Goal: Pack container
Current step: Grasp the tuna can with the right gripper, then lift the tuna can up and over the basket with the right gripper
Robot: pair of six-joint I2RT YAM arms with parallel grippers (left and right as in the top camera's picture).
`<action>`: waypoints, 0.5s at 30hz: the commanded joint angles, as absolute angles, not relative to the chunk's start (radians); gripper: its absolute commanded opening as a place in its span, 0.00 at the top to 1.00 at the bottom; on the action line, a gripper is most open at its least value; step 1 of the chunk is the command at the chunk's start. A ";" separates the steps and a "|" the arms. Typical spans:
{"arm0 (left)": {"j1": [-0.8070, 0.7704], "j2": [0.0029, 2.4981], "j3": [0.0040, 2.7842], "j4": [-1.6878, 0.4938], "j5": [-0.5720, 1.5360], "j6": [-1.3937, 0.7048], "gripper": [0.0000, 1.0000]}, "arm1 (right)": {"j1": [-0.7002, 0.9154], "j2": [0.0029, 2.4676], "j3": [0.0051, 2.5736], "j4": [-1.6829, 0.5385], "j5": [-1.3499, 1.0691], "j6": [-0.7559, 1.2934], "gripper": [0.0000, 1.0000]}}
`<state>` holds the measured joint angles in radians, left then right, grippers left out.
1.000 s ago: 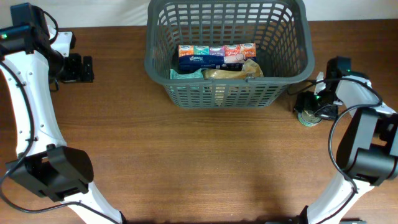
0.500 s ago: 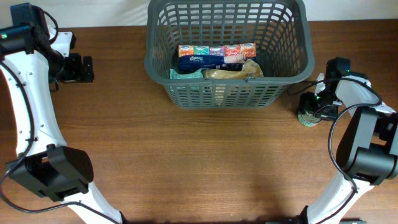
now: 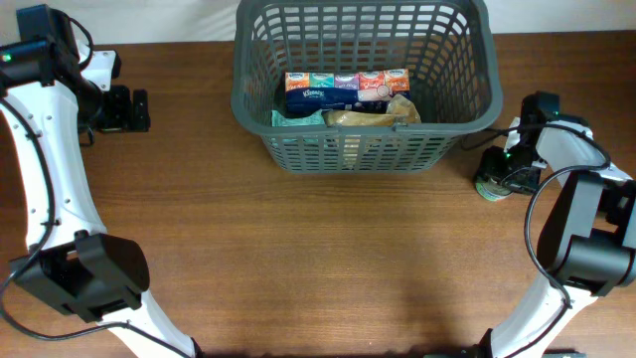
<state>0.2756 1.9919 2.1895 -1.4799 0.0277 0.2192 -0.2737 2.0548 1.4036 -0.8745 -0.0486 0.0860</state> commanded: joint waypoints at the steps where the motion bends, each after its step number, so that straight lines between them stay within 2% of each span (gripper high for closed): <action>1: 0.278 1.997 2.188 -1.481 0.042 0.210 0.01 | -0.299 2.051 1.444 -0.902 -0.076 0.116 0.78; 9: 0.278 1.997 2.188 -1.481 0.042 0.210 0.01 | -0.368 1.970 1.638 -1.000 -0.079 0.148 0.87; 15: 0.278 1.997 2.188 -1.481 0.042 0.210 0.01 | -0.360 1.884 1.847 -1.081 -0.085 0.152 0.96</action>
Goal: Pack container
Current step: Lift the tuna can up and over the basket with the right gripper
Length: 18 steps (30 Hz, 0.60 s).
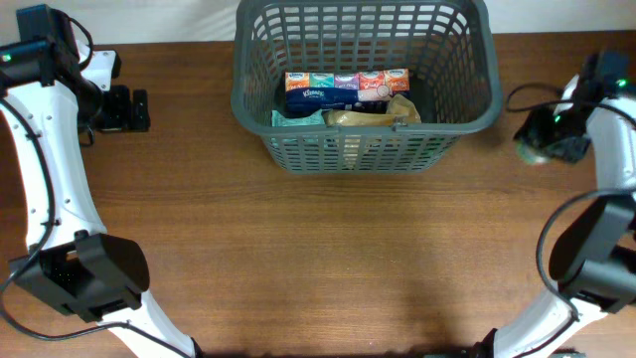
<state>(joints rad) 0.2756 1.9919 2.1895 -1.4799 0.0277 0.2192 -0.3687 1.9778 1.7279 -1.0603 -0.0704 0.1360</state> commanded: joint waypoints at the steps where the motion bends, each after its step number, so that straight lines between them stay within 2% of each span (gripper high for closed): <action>1: 0.278 1.997 2.188 -1.481 0.042 0.210 0.01 | -0.356 1.860 1.902 -1.098 -0.098 0.152 0.96; 7: 0.278 1.997 2.188 -1.481 0.042 0.210 0.01 | -0.315 1.744 2.144 -1.169 -0.129 0.151 0.96; 10: 0.278 1.997 2.188 -1.481 0.042 0.210 0.01 | -0.236 1.662 2.257 -1.179 -0.132 0.147 0.96; 13: 0.278 1.997 2.188 -1.481 0.042 0.210 0.01 | -0.090 1.598 2.284 -1.156 -0.140 0.104 0.96; 18: 0.278 1.997 2.188 -1.481 0.042 0.210 0.01 | 0.109 1.638 2.271 -1.148 -0.138 0.030 0.96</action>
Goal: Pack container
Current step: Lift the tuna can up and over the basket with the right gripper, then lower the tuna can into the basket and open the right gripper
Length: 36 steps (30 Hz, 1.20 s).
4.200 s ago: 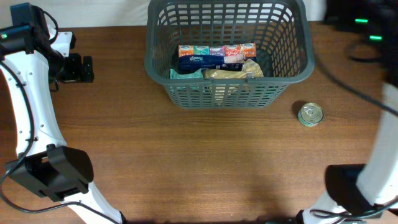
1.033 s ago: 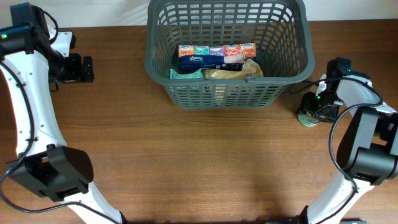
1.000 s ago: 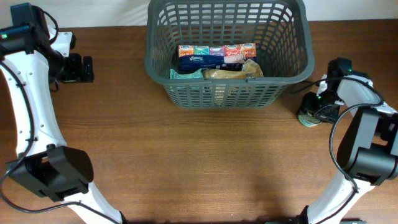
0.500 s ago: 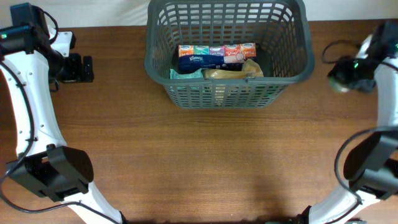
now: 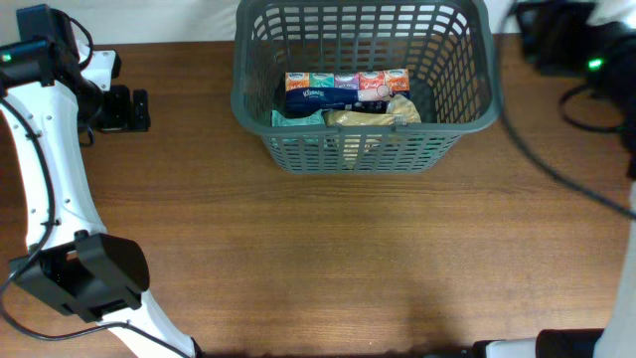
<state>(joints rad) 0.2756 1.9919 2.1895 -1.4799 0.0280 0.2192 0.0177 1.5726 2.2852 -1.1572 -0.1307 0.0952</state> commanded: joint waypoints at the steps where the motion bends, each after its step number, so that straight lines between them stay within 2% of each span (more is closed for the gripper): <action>1: 0.278 1.997 2.188 -1.481 0.042 0.210 0.01 | 0.140 1.662 2.265 -1.141 -0.132 0.025 0.96; 5: 0.278 1.997 2.188 -1.481 0.042 0.210 0.01 | 0.211 1.826 2.258 -1.118 -0.120 0.018 0.96; 14: 0.278 1.997 2.188 -1.481 0.042 0.210 0.01 | 0.244 2.144 2.255 -1.194 -0.157 0.015 0.96; 17: 0.278 1.997 2.188 -1.481 0.042 0.210 0.01 | 0.251 2.184 2.228 -1.267 -0.167 0.015 0.96; 24: 0.278 1.997 2.188 -1.481 0.042 0.210 0.01 | 0.308 2.184 2.124 -1.255 -0.121 0.015 0.95; 27: 0.278 1.997 2.188 -1.481 0.042 0.210 0.01 | 0.313 2.184 2.073 -1.220 -0.081 0.015 0.82; 28: 0.278 1.997 2.188 -1.481 0.042 0.210 0.01 | 0.313 2.184 2.058 -1.211 -0.066 0.015 0.80; 29: 0.278 1.997 2.188 -1.481 0.042 0.210 0.01 | 0.311 2.184 2.051 -1.204 -0.061 0.015 0.73; 30: 0.278 1.997 2.188 -1.481 0.042 0.210 0.01 | 0.307 2.184 2.051 -1.202 -0.052 0.015 0.55; 31: 0.278 1.997 2.188 -1.481 0.042 0.210 0.01 | 0.302 2.177 2.057 -1.201 -0.040 0.015 0.27; 32: 0.278 1.997 2.188 -1.481 0.042 0.210 0.01 | 0.298 2.171 2.064 -1.204 -0.040 0.015 0.17; 36: 0.278 1.997 2.188 -1.481 0.042 0.210 0.01 | 0.262 2.092 2.215 -1.279 -0.041 0.015 0.03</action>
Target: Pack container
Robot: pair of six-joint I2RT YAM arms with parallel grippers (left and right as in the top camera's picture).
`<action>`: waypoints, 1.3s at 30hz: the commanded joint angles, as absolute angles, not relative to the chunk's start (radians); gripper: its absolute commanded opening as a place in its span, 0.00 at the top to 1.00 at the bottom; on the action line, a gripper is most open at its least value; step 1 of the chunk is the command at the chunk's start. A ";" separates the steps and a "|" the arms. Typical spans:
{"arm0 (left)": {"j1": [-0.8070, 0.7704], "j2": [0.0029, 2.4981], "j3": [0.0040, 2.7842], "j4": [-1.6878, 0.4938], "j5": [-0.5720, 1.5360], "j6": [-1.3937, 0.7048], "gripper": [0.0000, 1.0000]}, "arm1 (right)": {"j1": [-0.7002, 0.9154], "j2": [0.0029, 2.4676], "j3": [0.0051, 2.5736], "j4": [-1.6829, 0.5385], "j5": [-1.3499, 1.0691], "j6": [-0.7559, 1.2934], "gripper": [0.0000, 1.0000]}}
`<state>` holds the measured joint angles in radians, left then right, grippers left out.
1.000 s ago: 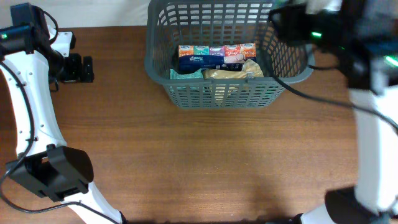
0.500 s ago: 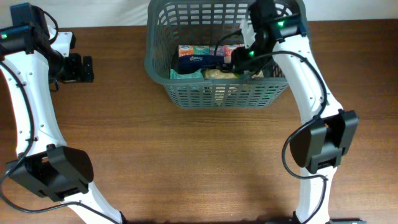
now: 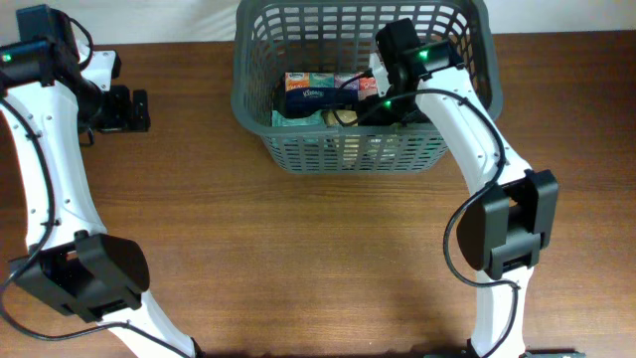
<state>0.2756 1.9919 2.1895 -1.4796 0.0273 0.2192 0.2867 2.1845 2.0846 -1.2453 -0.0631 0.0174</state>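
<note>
The grey plastic basket [image 3: 260, 139] stands at the back middle of the table. Inside it lie a Kleenex tissue multipack [image 3: 313, 92], a teal packet [image 3: 296, 118] and a tan bag [image 3: 343, 117]. My right gripper [image 3: 396, 97] reaches down into the basket's right half, over the right end of the tissue pack. Its wrist hides its fingers and anything between them. The green can is not visible. My left gripper [image 3: 139, 109] rests low over the table at the far left, well away from the basket; its jaws are too dark to read.
Brown wooden table [image 3: 318, 249]. The right arm's links [image 3: 467, 129] arch over the basket's front right rim. The left arm's white links [image 3: 45, 159] run down the left edge.
My right arm has come from high over the table's back right corner to inside the basket's right half. The left arm has not moved.
My right gripper was down on a small green can on the table right of the basket. Then it held the can lifted further right. Then it was high at the back right corner, blurred. Now it is inside the basket, and the can's old spot is bare.
</note>
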 commanded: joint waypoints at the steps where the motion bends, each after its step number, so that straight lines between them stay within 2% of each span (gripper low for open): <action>1: 0.278 1.997 2.188 -1.481 0.042 0.210 0.01 | 0.260 2.072 2.260 -1.295 -0.041 0.015 0.00; 6: 0.278 1.997 2.188 -1.481 0.042 0.210 0.01 | 0.246 1.962 2.526 -1.376 -0.021 0.015 0.05; 11: 0.278 1.997 2.188 -1.481 0.042 0.210 0.01 | 0.138 1.819 2.717 -1.388 0.212 0.015 0.05; 16: 0.278 1.997 2.188 -1.481 0.042 0.210 0.01 | -0.148 1.780 2.709 -1.427 0.229 0.121 0.04; 17: 0.278 1.997 2.188 -1.481 0.042 0.210 0.01 | -0.231 1.782 2.685 -1.437 0.201 0.158 0.00; 19: 0.278 1.997 2.188 -1.481 0.042 0.210 0.01 | -0.347 1.784 2.627 -1.439 0.129 0.175 0.01; 20: 0.278 1.997 2.188 -1.481 0.042 0.210 0.01 | -0.424 1.786 2.577 -1.433 0.015 0.174 0.01; 22: 0.278 1.997 2.188 -1.481 0.042 0.210 0.01 | -0.475 1.787 2.535 -1.433 -0.074 0.174 0.01; 25: 0.278 1.997 2.188 -1.481 0.042 0.210 0.01 | -0.516 1.787 2.473 -1.433 -0.101 0.174 0.01; 39: 0.278 1.997 2.188 -1.480 0.042 0.210 0.01 | -0.517 1.789 2.444 -1.434 -0.101 0.174 0.01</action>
